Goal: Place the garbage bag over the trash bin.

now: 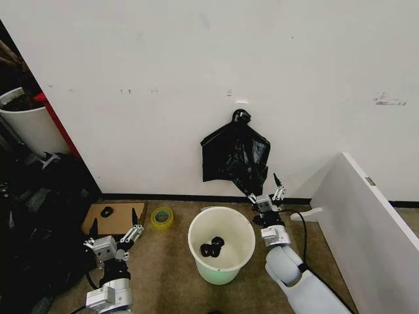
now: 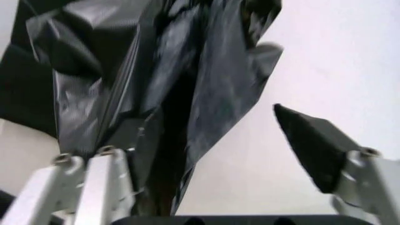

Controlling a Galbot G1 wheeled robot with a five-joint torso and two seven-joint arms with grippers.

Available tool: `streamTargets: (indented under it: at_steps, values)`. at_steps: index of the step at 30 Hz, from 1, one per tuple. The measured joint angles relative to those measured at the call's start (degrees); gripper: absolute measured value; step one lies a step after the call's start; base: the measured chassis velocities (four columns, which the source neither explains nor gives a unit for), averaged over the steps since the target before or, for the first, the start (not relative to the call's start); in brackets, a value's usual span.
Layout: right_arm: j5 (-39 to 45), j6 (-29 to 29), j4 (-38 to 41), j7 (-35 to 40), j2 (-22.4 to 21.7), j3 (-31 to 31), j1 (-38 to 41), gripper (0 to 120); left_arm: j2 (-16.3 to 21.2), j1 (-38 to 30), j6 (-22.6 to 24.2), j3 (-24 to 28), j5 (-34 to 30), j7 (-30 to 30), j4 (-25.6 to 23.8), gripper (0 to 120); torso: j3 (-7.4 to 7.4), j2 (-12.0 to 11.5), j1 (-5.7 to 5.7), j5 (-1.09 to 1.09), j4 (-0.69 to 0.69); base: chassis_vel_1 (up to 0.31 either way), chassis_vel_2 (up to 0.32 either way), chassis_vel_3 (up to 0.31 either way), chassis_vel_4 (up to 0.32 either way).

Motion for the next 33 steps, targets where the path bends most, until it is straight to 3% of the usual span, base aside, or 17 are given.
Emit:
streamTargets:
  at_steps: [2, 16, 20, 25, 30, 31, 33]
  values:
    - [0.25, 0.05, -0.39, -0.14, -0.04, 0.03, 0.21, 61, 0.02, 0.05, 0.00, -0.05, 0.04, -0.01, -0.11, 100, 0.00, 0.00, 0.00, 0.00, 0.00, 0.000, 0.000, 0.000, 0.000]
    - [2.16, 3.81, -1.24, -0.56, 0.50, 1.19, 0.88, 7, -0.35, -0.17, 0.01, 0.01, 0.23, -0.13, 0.10, 100, 0.00, 0.00, 0.00, -0.01, -0.01, 0.000, 0.000, 0.000, 0.000]
    - [5.56, 6.29, 0.34, -0.58, 0.68, 1.08, 0.18, 0, 0.06, -0.33, -0.04, 0.23, 0.48, -0.13, 0.42, 100, 0.00, 0.00, 0.00, -0.01, 0.01, 0.000, 0.000, 0.000, 0.000]
    - [11.69, 8.47, 7.10, -1.43, 0.44, 0.37, -2.48, 0, 3.20, -1.27, -2.14, 0.49, -0.46, 2.39, 1.09, 100, 0.00, 0.00, 0.00, -0.02, 0.00, 0.000, 0.000, 0.000, 0.000]
    - [15.09, 11.19, 13.32, -4.02, -0.08, -0.61, -4.19, 0, 11.58, -6.93, -8.39, 1.28, -9.48, 16.45, 4.62, 100, -0.01, 0.00, 0.00, -0.02, 0.01, 0.000, 0.000, 0.000, 0.000]
    - [15.09, 11.19, 13.32, -4.02, -0.08, -0.61, -4.19, 0, 11.58, -6.93, -8.39, 1.28, -9.48, 16.45, 4.62, 100, -0.01, 0.00, 0.00, -0.02, 0.01, 0.000, 0.000, 0.000, 0.000]
    - [14.94, 12.23, 13.86, -5.01, -0.12, -0.97, -4.09, 0, 15.48, -11.14, -9.62, 2.03, -12.78, 20.63, 7.05, 100, 0.00, 0.00, 0.00, -0.05, -0.02, 0.000, 0.000, 0.000, 0.000]
